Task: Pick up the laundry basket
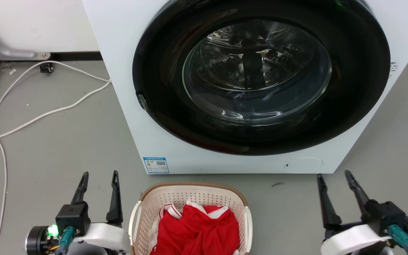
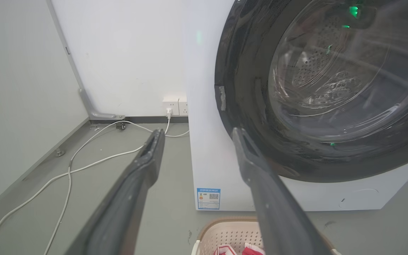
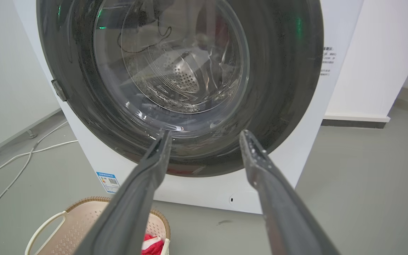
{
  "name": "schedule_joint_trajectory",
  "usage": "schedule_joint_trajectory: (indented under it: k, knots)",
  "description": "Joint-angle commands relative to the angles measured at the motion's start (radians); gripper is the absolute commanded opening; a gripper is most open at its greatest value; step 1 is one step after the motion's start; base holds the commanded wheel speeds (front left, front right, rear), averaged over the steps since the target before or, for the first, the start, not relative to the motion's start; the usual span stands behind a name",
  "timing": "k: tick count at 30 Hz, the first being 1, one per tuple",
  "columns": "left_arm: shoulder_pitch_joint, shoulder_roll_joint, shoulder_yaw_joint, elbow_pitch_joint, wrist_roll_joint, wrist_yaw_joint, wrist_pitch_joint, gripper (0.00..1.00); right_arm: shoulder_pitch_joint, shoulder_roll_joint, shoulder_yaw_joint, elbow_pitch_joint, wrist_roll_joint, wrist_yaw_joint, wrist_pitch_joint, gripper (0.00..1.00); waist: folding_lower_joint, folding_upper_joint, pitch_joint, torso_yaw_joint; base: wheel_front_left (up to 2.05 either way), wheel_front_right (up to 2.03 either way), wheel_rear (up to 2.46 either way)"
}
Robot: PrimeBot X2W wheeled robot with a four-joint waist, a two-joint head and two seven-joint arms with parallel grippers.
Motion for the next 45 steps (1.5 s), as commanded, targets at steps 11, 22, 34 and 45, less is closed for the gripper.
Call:
schedule_joint_trajectory:
  k: [11,22,34,45]
  knots:
    - [-0.146,0.053,0.043,0.159,0.012,-0.032,-0.003,1.00,-0.154,-0.004,0.119,0.164,0.033,0.000,-0.002,1.00,0.0000,0.0000,0.154,-0.002,0.00,0.00,0.00]
    - [-0.308,0.106,0.039,0.376,0.005,-0.064,-0.003,1.00,-0.342,-0.004,0.215,0.373,0.078,0.000,-0.002,1.00,0.0000,0.0000,0.324,-0.014,0.00,0.00,0.00]
    - [-0.473,0.157,0.007,0.629,0.005,-0.085,-0.003,1.00,-0.526,-0.003,0.356,0.613,0.142,0.000,-0.002,1.00,0.0000,0.0000,0.504,-0.022,0.00,0.00,0.00]
    - [-0.593,0.179,-0.043,0.766,-0.006,-0.092,-0.003,1.00,-0.634,-0.003,0.463,0.772,0.214,0.000,-0.002,1.00,0.0000,0.0000,0.639,-0.011,0.00,0.00,0.00]
